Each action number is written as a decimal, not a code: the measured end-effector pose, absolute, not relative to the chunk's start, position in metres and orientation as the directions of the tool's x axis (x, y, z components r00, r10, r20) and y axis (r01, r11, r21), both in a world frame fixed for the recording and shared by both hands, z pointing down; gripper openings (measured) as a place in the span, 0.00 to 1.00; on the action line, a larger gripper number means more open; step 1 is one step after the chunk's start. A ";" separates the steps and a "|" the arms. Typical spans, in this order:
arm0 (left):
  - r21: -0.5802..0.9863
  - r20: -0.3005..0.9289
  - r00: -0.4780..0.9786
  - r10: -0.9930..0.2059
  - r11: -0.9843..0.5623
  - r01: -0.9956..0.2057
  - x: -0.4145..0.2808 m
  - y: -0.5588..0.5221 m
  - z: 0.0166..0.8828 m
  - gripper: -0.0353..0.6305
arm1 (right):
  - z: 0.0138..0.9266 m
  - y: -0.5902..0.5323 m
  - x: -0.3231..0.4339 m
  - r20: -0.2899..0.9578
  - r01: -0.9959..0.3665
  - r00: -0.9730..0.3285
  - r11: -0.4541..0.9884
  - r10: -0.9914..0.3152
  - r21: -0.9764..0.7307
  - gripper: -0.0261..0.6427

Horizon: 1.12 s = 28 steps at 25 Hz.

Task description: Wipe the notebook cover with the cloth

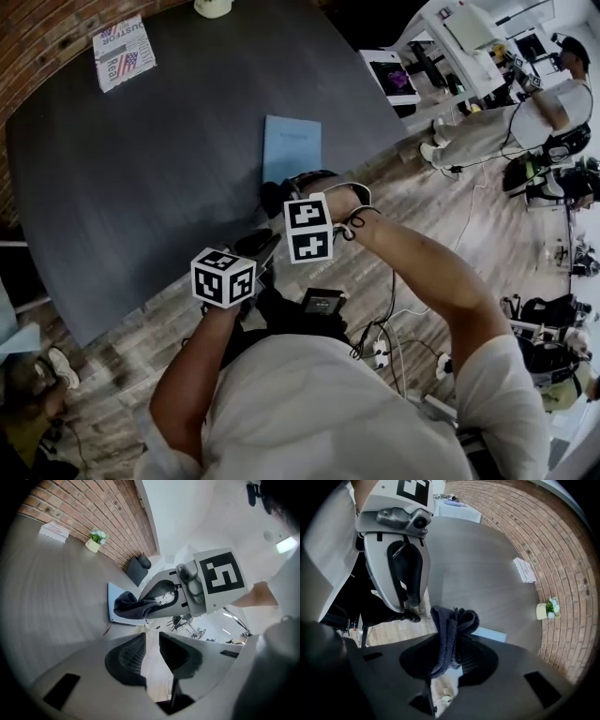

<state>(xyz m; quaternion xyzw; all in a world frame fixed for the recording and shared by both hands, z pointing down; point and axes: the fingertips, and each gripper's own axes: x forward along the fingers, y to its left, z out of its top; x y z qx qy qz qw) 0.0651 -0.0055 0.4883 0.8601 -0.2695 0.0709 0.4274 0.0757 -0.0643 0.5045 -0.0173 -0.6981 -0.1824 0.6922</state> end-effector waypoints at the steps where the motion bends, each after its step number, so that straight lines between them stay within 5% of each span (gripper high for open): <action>1: 0.695 0.353 0.844 -0.403 -0.492 -0.525 0.067 -0.009 0.487 0.19 | 0.503 -0.073 0.081 0.968 0.269 -0.040 0.930 -0.248 0.250 0.19; 28: 0.697 0.383 0.817 -0.431 -0.445 -0.562 0.092 -0.070 0.493 0.19 | 0.525 -0.269 0.160 0.873 0.139 0.057 0.870 -0.484 0.473 0.19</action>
